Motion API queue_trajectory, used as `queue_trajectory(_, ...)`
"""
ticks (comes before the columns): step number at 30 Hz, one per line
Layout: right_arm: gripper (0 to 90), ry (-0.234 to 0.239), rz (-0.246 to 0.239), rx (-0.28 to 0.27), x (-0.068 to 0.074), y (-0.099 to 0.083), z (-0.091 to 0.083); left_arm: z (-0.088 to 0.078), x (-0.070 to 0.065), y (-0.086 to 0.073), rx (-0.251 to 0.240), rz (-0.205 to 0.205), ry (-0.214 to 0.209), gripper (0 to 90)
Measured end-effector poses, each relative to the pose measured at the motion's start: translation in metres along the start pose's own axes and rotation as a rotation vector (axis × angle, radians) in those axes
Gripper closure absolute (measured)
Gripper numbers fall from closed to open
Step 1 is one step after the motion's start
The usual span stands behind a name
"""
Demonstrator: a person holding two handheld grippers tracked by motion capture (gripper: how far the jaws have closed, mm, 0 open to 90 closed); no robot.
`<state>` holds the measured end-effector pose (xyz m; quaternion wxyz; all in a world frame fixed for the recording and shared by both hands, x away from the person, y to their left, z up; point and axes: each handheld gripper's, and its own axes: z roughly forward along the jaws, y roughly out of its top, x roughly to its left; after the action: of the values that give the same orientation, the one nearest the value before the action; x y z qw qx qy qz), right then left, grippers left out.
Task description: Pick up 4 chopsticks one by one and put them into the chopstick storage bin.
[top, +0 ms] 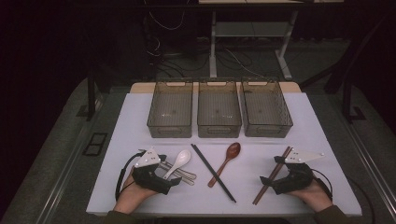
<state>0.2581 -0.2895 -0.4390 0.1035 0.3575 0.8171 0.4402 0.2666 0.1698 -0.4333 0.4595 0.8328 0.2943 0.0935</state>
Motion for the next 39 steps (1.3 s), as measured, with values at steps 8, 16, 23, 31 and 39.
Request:
queue_trajectory(8,0.8,0.014,0.014,-0.009,0.000,0.002,-0.001,0.000,-0.001,0.001,-0.003,-0.008,-0.001,0.0)
queue_trajectory(16,0.8,0.016,0.009,-0.010,0.008,0.008,0.001,0.000,-0.002,0.000,-0.004,-0.005,-0.011,0.0)
queue_trajectory(23,0.8,0.031,-0.002,0.013,0.012,0.014,0.008,0.001,0.000,-0.001,-0.010,-0.020,-0.008,0.0)
queue_trajectory(31,0.8,0.048,-0.014,0.024,0.018,0.020,0.011,0.000,-0.002,-0.001,-0.014,-0.025,-0.011,0.0)
queue_trajectory(39,0.8,0.067,-0.017,0.037,0.022,0.028,0.023,0.000,0.000,-0.002,-0.018,-0.034,-0.015,0.0)
